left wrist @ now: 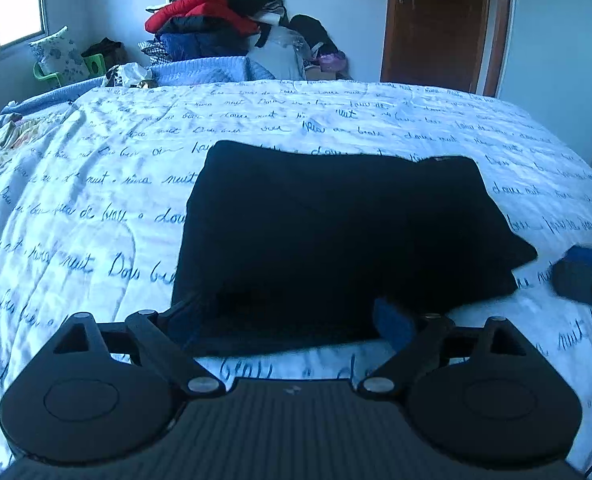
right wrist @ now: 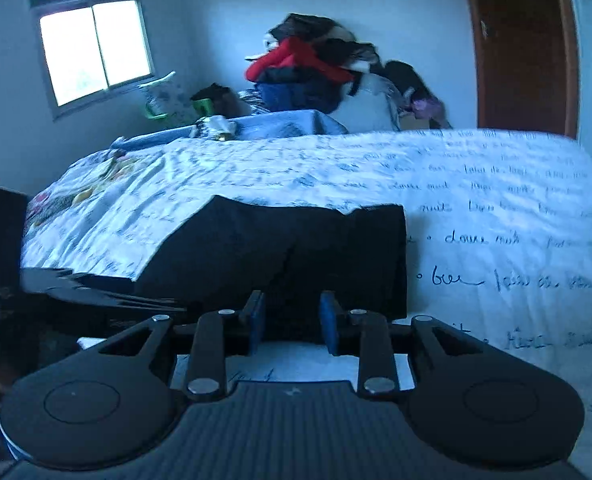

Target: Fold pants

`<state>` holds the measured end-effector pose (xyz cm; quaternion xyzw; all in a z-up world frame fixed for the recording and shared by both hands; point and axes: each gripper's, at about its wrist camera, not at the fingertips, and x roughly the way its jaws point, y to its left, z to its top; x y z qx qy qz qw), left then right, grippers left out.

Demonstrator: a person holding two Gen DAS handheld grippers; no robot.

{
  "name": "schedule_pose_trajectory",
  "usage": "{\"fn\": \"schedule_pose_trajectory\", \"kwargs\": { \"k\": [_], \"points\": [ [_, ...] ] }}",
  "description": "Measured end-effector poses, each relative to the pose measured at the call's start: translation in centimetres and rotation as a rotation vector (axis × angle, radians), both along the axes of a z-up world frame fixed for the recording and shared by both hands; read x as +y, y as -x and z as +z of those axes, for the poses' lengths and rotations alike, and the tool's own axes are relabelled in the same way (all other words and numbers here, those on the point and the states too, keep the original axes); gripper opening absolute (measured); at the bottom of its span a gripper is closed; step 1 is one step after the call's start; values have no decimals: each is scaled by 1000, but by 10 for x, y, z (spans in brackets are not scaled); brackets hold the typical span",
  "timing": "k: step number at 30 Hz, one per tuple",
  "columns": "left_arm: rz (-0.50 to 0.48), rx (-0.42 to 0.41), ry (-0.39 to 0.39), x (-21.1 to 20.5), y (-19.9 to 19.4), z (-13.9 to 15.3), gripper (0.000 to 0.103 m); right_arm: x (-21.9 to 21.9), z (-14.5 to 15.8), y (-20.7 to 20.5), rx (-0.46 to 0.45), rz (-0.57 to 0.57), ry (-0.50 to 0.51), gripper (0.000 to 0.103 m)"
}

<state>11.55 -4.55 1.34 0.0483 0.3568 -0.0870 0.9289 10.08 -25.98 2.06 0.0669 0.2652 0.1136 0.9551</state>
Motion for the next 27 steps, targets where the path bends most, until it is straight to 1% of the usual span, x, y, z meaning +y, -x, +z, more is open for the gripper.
{"fn": "schedule_pose_trajectory", "kwargs": {
  "k": [2,3,4,5,6,7,9,10,11,12,14,15,16,17,19,20,21,22,23,27],
  "points": [
    [-2,1,-5,4,8,0,92,1,14,18,-17,35,-2,31],
    [-1,3,-7,6,12,1,92,1,21,27,-22,55,-8,37],
    [1,5,-7,9,15,1,92,2,30,37,-38,74,-12,48],
    [4,5,-2,11,18,1,92,1,39,49,-62,95,-7,54],
    [7,8,4,13,21,1,92,3,49,59,-81,120,-2,63],
    [10,11,13,16,24,1,92,2,57,67,-94,155,-25,65],
    [13,14,30,20,30,1,92,-3,70,77,-111,250,-145,65],
    [16,16,33,21,32,0,93,-4,72,78,-113,267,-173,66],
    [18,18,33,21,34,-2,93,-1,70,77,-114,258,-154,68],
    [19,22,31,21,36,-4,93,5,64,72,-98,224,-105,73],
    [26,35,25,21,38,-9,93,18,42,56,-30,150,-12,73],
    [31,42,25,22,39,-10,93,25,26,47,12,132,24,73],
    [36,47,27,23,39,-12,93,30,15,39,40,125,37,73],
    [40,52,28,24,40,-14,93,34,1,32,72,105,40,73],
    [49,59,25,26,41,-16,93,38,-16,22,117,52,29,73],
    [53,62,23,26,41,-17,93,40,-22,20,124,37,28,73],
    [58,65,20,27,40,-19,93,41,-26,19,124,25,22,76],
    [63,68,18,28,40,-20,93,42,-29,18,127,15,12,81],
    [69,70,19,29,40,-21,93,43,-31,17,128,6,1,83],
    [88,84,22,32,39,-26,93,44,-40,15,124,-34,15,84]
  ]
}}
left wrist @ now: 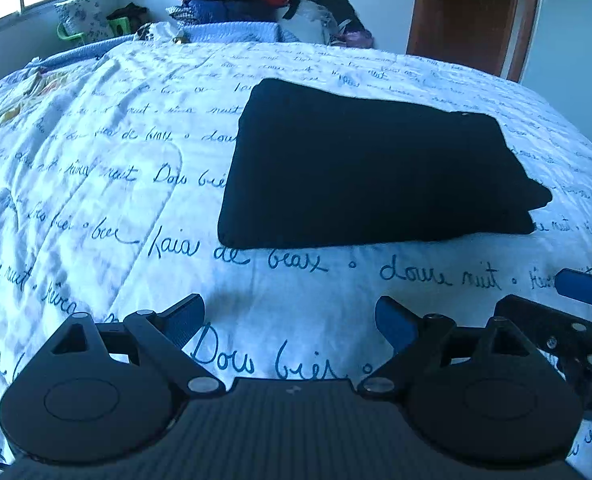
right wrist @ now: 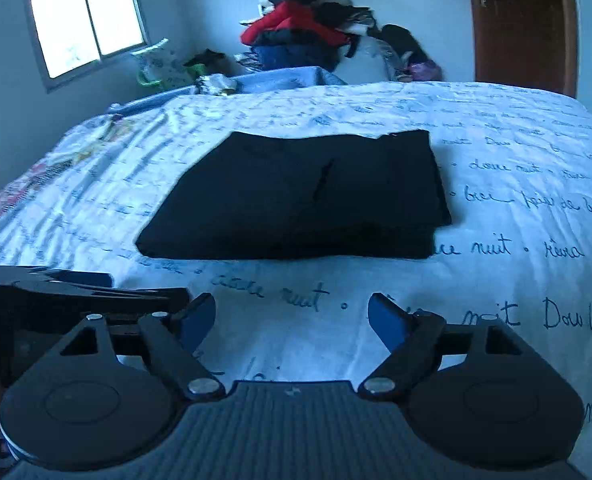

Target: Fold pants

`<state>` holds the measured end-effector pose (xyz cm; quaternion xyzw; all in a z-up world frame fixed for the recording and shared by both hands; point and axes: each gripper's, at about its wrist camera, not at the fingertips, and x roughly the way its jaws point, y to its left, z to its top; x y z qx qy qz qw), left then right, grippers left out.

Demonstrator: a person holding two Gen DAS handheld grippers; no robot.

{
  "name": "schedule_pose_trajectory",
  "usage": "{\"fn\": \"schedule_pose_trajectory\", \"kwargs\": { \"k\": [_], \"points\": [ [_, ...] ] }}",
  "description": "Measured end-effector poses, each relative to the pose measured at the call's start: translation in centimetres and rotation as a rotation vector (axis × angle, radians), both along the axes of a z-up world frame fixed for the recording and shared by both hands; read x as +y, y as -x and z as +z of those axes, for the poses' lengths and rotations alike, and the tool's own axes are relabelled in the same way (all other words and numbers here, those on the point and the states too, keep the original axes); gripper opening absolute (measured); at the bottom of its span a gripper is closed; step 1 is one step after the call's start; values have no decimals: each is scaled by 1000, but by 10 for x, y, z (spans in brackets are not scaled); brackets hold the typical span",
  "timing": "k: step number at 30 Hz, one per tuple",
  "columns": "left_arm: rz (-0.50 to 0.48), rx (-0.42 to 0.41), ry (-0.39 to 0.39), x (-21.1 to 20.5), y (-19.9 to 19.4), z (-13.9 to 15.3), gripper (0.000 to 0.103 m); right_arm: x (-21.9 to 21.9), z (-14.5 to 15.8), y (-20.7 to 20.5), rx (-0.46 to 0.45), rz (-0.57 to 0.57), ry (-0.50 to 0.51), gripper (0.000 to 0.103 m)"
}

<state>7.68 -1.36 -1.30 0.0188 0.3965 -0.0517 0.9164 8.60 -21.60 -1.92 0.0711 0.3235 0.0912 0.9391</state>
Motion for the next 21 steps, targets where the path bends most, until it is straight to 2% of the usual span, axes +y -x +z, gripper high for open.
{"fn": "schedule_pose_trajectory", "kwargs": {
  "k": [14,17,21],
  "points": [
    [12,-23,-29,0,2,-9,96,0,-17,-4,38,-66,30,85],
    [9,-30,-34,0,3,-11,97,1,-19,-3,33,-71,37,91],
    [7,-42,-33,0,6,-12,98,0,-22,-4,38,-77,38,92]
  ]
}}
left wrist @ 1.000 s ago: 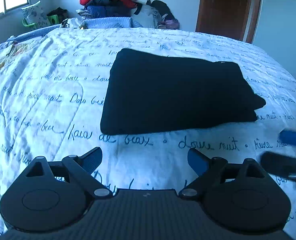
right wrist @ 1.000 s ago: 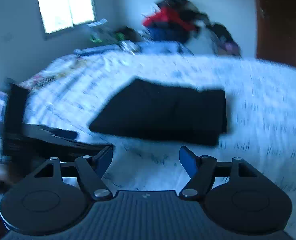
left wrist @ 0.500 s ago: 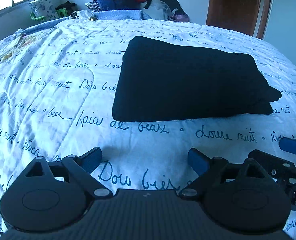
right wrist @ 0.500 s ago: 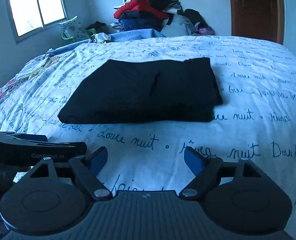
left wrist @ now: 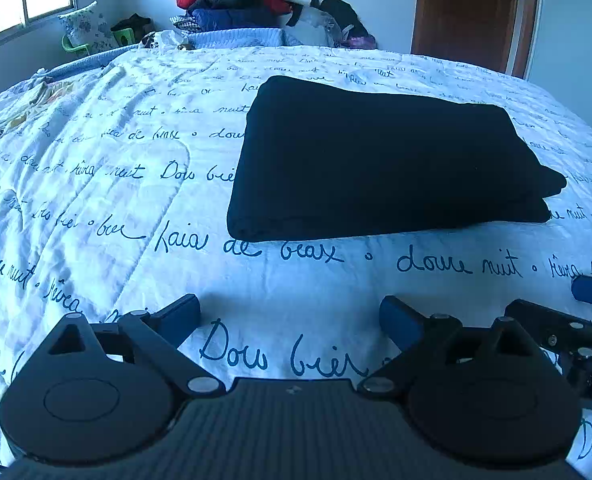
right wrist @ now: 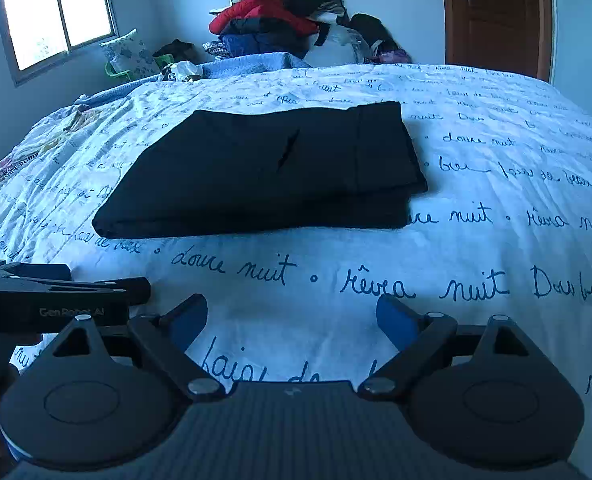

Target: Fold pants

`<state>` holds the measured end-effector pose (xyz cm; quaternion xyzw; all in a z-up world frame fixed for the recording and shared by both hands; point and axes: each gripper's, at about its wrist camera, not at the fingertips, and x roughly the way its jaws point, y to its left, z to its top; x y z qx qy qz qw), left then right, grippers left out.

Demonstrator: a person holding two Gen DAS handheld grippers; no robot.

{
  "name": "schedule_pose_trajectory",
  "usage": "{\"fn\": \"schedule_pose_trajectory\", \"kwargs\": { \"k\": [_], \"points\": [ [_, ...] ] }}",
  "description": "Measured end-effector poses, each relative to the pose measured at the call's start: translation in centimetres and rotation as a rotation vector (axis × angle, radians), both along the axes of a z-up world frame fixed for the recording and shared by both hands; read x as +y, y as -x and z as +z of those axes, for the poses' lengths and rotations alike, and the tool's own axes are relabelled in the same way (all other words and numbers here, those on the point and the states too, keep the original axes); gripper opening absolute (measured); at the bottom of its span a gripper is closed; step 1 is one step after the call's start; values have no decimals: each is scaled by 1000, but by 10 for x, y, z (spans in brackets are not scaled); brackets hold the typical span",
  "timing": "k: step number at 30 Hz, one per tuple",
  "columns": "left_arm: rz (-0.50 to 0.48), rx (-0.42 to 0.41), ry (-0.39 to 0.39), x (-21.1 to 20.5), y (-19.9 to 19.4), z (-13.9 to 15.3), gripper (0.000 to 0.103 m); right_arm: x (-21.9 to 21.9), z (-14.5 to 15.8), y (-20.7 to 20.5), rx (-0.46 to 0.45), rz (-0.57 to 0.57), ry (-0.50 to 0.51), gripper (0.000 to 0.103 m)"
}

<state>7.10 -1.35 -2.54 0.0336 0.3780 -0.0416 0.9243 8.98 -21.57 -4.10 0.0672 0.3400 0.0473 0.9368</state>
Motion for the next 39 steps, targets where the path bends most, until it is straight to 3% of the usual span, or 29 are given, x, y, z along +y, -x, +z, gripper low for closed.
{"fn": "schedule_pose_trajectory", "kwargs": {
  "k": [11,39],
  "points": [
    [5,-18,7,1,4,-6,103,7,-5,-1,7,0,38,97],
    [-4,-57,20,4,9,-13,103,9,-14,-2,15,-44,116,103]
  ]
}}
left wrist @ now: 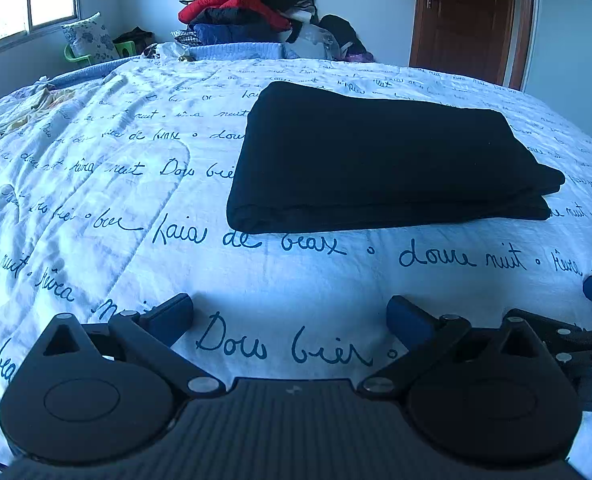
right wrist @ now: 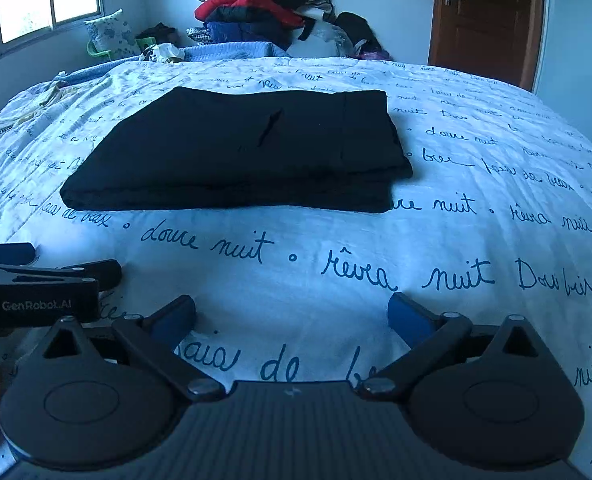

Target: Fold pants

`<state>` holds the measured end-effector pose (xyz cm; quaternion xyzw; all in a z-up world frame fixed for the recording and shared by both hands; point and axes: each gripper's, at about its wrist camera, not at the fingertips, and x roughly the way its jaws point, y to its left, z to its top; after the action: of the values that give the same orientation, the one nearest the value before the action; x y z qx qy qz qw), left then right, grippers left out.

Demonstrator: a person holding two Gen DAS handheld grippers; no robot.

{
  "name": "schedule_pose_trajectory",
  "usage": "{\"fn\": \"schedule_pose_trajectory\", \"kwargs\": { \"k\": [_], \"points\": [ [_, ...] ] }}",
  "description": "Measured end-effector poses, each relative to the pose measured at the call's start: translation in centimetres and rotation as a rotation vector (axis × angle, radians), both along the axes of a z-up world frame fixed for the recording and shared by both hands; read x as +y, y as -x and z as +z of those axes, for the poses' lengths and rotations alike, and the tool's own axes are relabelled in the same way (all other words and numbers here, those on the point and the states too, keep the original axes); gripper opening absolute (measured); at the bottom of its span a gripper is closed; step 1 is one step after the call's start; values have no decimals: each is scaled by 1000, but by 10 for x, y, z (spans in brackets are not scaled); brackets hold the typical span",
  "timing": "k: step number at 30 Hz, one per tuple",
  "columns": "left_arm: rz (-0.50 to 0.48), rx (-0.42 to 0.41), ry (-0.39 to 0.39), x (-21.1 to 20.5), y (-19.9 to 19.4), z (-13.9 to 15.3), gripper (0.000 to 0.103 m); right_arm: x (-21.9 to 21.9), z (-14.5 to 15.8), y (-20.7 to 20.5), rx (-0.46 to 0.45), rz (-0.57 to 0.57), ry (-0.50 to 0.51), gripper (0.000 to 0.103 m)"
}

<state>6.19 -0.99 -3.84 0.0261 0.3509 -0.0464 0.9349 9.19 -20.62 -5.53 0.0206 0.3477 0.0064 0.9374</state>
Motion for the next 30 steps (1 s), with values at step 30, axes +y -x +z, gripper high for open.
{"fn": "schedule_pose_trajectory", "kwargs": {
  "k": [30],
  "points": [
    [1,-3,-4,0,1,0,103,-4,-2,-1,-4,-49,13,103]
  ]
}}
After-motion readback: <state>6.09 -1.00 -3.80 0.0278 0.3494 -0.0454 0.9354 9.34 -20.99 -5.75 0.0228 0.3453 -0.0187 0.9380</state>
